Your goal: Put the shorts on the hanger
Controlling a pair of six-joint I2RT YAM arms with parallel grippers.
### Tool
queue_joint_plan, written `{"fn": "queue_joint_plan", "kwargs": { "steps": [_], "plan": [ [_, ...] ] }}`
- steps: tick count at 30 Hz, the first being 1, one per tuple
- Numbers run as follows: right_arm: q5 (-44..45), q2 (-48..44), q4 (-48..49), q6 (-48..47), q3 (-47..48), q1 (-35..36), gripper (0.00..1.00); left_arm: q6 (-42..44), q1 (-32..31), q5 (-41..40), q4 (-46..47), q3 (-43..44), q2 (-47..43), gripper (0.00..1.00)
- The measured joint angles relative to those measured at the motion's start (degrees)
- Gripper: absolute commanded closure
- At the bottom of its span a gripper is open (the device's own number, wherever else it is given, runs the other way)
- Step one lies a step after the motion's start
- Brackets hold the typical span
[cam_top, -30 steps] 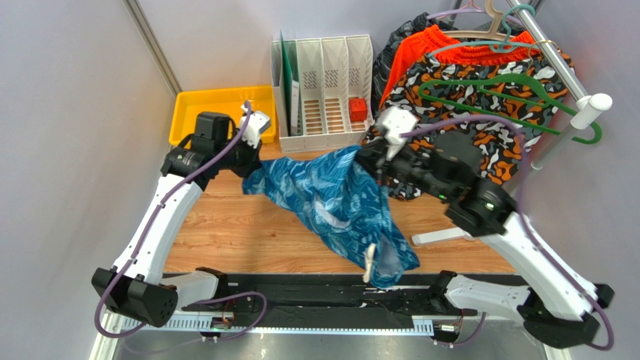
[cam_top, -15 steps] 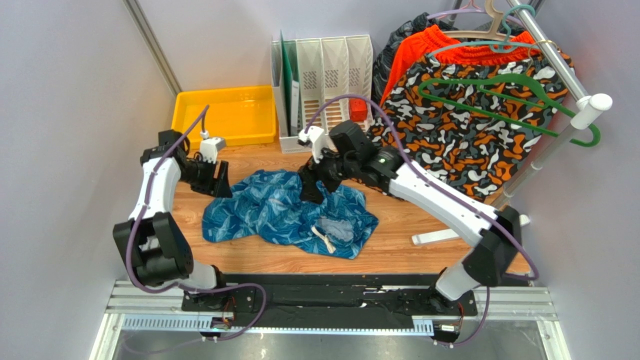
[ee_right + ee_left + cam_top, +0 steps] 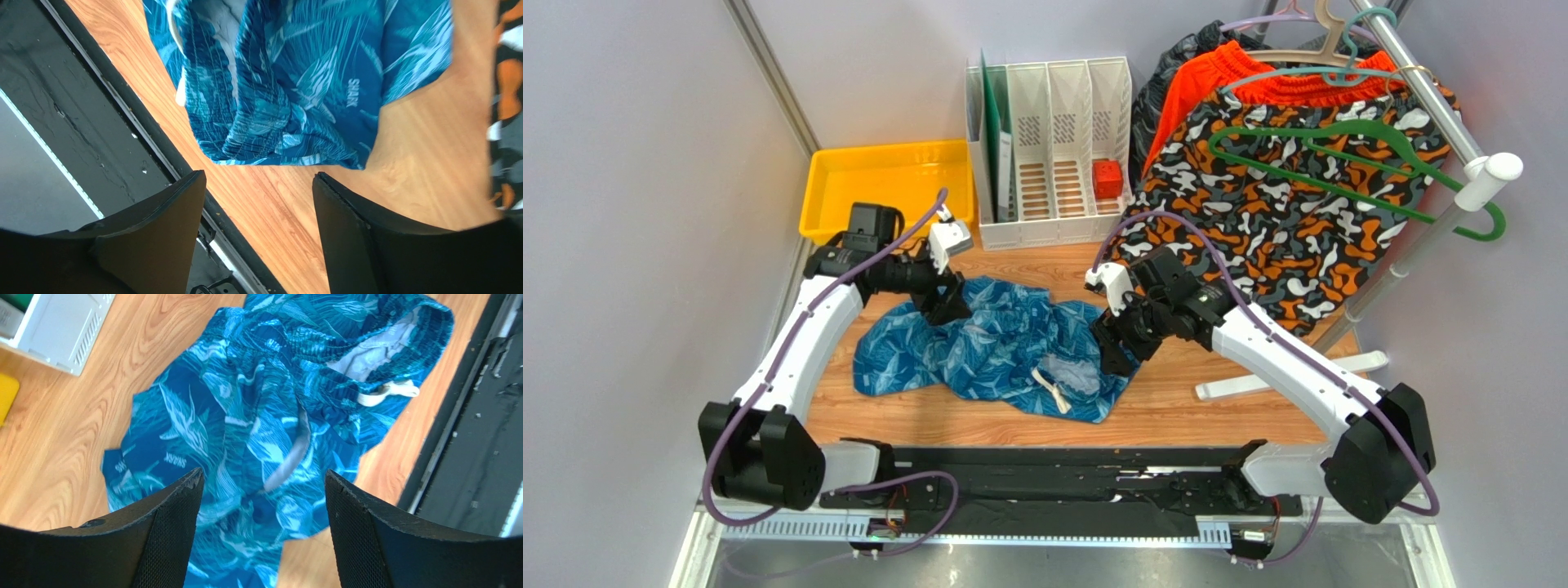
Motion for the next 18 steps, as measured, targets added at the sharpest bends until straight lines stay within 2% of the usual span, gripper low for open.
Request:
{"fn": "queue_joint_plan", "kwargs": {
  "steps": [6, 9, 10, 12, 13, 14, 15, 18],
  "plan": [
    [-2.1, 1.6, 3.1, 1.8, -3.1, -0.9, 0.3, 1.9, -7.2, -3.6, 5.6, -1.7, 6.9, 0.21],
    [-2.6, 3.8, 5.6, 2.4, -3.1, -0.9, 0.41, 3.3, -10.6, -6.1, 6.8, -1.7, 11.4, 0.23],
    [-2.7, 4.7, 6.3, 2.7, -3.1, -0.9, 0.44, 4.0, -11.5, -7.0, 7.0, -1.6, 13.1, 0.33],
    [-2.6, 6.5, 7.8, 3.2, -3.5, -0.9, 0.63, 4.7, -12.7, -9.1, 6.8, -1.4, 15.4, 0.57],
    [-2.6, 7.1, 8.7, 3.3, -4.1, -0.9, 0.72, 5.4, -13.2, -10.3, 6.3, -0.9, 16.8, 0.84],
    [-2.3, 7.5, 9.1, 3.7, -4.8, -0.9, 0.91, 6.2, -13.6, -11.5, 5.5, -0.1, 18.0, 0.95],
    [-2.1, 7.7, 9.2, 3.7, -5.5, -0.9, 1.0, 6.6, -13.6, -12.5, 4.6, 0.6, 18.9, 1.0],
    [-1.2, 7.7, 9.1, 4.3, -7.5, -1.4, 1.0, 9.2, -12.5, -13.4, 2.2, 0.5, 17.7, 1.0]
  ]
}}
